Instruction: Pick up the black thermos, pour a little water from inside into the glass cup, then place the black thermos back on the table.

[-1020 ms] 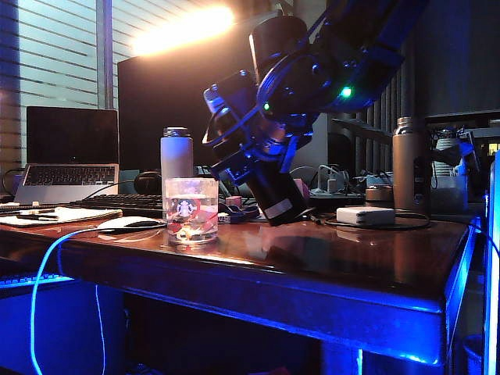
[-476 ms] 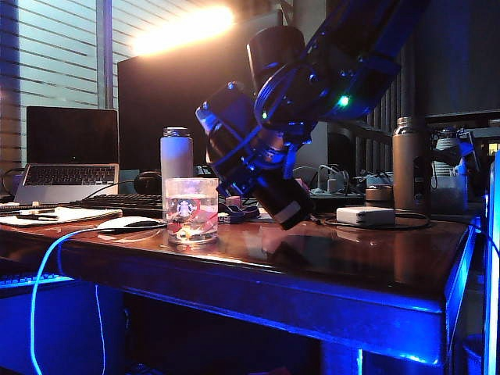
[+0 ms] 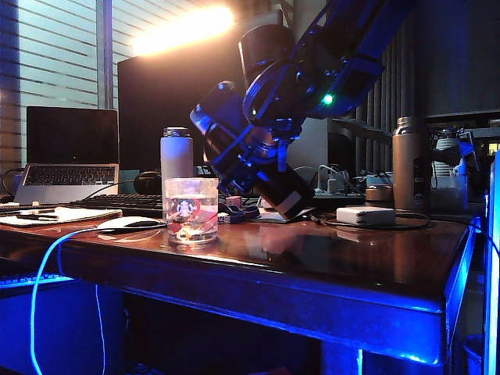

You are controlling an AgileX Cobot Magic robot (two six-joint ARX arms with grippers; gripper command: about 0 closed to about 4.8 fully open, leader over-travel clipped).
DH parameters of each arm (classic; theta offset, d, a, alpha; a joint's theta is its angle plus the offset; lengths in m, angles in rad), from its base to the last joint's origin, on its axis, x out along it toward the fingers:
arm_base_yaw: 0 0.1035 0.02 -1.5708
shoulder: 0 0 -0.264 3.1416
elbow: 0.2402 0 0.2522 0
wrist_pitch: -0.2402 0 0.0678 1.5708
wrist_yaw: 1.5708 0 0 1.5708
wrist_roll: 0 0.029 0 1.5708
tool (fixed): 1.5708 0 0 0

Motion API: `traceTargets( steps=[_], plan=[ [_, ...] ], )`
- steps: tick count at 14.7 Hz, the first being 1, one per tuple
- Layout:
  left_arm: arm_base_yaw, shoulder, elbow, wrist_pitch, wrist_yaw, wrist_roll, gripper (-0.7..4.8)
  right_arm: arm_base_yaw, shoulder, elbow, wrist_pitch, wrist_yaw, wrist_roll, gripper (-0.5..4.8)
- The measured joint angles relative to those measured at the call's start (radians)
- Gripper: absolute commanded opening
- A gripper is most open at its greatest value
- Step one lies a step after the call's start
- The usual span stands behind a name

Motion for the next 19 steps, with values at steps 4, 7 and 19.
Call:
traceTargets(
  steps=[4, 7, 19],
  plan=[
    [0.000, 0.000, 0.000, 0.000, 0.000, 0.000, 0.57, 0.000, 0.000, 0.000, -0.026, 0.000, -0.110, 0.84],
    [0.000, 0.000, 0.000, 0.000, 0.000, 0.000, 0.57, 0.000, 0.000, 0.000, -0.026, 0.000, -0.184, 0.85],
    [0.000, 0.000, 0.000, -0.010, 0.000, 0.000, 0.57, -0.002, 0.021, 0.001, -0.006, 0.008, -0.478, 0.84]
  ],
)
